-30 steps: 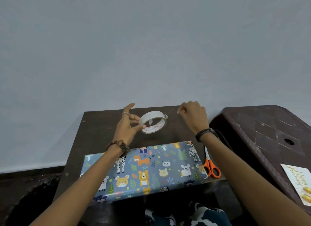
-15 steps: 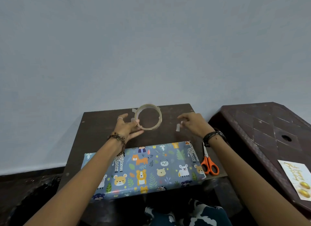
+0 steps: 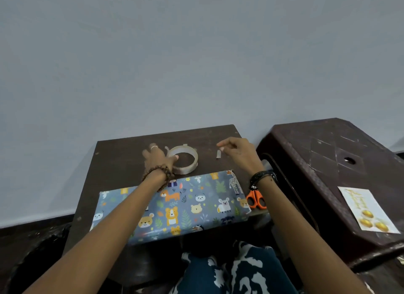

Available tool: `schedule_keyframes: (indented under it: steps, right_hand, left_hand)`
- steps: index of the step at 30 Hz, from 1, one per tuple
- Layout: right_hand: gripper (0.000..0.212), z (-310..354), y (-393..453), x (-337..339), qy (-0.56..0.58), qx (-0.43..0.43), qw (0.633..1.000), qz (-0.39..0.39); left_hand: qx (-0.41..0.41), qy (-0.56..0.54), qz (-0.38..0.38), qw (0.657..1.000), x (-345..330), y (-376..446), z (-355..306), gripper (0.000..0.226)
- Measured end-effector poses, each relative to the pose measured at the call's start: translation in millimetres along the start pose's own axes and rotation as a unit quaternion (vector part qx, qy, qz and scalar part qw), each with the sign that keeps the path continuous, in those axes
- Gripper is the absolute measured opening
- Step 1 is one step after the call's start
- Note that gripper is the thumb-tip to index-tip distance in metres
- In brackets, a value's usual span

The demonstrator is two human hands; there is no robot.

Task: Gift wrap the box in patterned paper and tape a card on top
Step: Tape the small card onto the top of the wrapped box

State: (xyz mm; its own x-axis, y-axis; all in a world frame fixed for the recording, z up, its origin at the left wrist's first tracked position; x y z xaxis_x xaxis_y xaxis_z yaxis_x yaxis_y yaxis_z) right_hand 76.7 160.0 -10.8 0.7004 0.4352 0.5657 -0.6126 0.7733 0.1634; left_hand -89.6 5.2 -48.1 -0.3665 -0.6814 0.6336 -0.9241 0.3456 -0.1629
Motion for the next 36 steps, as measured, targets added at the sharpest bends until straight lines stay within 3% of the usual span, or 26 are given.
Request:
schedule_keyframes:
  steps: [2, 4, 6, 9, 15, 19, 25, 28, 32, 34, 36]
  right_hand:
    - [0.013, 10, -11, 4, 0.030, 0.006, 0.999, -0.017]
    - [0.014, 23, -24, 11, 0.055, 0.011, 0.998, -0.034]
    - [0.015, 32, -41, 21, 0.063, 0.012, 0.996, -0.061]
    - [0.018, 29, -71, 47, 0.080, 0.003, 0.989, -0.128]
    - [0.023, -16, -132, 128, 0.028, -0.037, 0.955, -0.292]
    - [0.031, -62, -164, 175, -0.100, -0.111, 0.926, -0.347]
    - [0.050, -125, -173, 170, -0.296, -0.225, 0.916, -0.149]
    - [0.040, -118, -184, 159, -0.325, -0.161, 0.916, -0.172]
    - [0.036, -81, -188, 151, -0.265, -0.098, 0.920, -0.271]
    - [0.037, -48, -189, 147, -0.152, -0.055, 0.934, -0.320]
    - [0.032, -15, -187, 133, 0.019, -0.026, 0.946, -0.321]
  left_hand:
    - [-0.102, 0.078, -0.048, 0.991, 9, -21, -24, 0.069]
    - [-0.204, 0.076, -0.049, 0.975, 10, -48, -50, 0.054]
    - [-0.283, 0.044, 0.011, 0.958, 0, -80, -74, 0.031]
    - [-0.324, -0.033, 0.104, 0.940, -23, -132, -103, 0.013]
    - [-0.340, -0.133, 0.216, 0.905, -92, -215, -131, 0.025]
    - [-0.388, -0.084, 0.329, 0.857, -151, -267, -135, 0.043]
    - [-0.311, -0.071, 0.350, 0.881, -177, -276, -114, 0.040]
    - [-0.274, -0.099, 0.344, 0.893, -165, -266, -99, 0.035]
    - [-0.185, -0.187, 0.331, 0.906, -140, -244, -82, 0.029]
    - [-0.107, -0.260, 0.304, 0.910, -124, -230, -73, 0.028]
    - [-0.026, -0.338, 0.275, 0.900, -105, -217, -64, 0.030]
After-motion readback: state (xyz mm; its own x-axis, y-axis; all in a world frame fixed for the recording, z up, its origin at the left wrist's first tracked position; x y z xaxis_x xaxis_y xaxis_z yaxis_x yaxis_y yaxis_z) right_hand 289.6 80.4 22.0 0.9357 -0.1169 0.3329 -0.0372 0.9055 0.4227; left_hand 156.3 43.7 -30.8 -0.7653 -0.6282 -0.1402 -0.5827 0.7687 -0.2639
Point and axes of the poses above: each hand's wrist, its own y-axis towards the middle knuckle, its own x-axis out of the back of the hand, z = x × y, the point moved 6 cm from there along y, towards the middle knuckle, and after that the axes turned 5 degrees about -z, right-handed, at the moved point
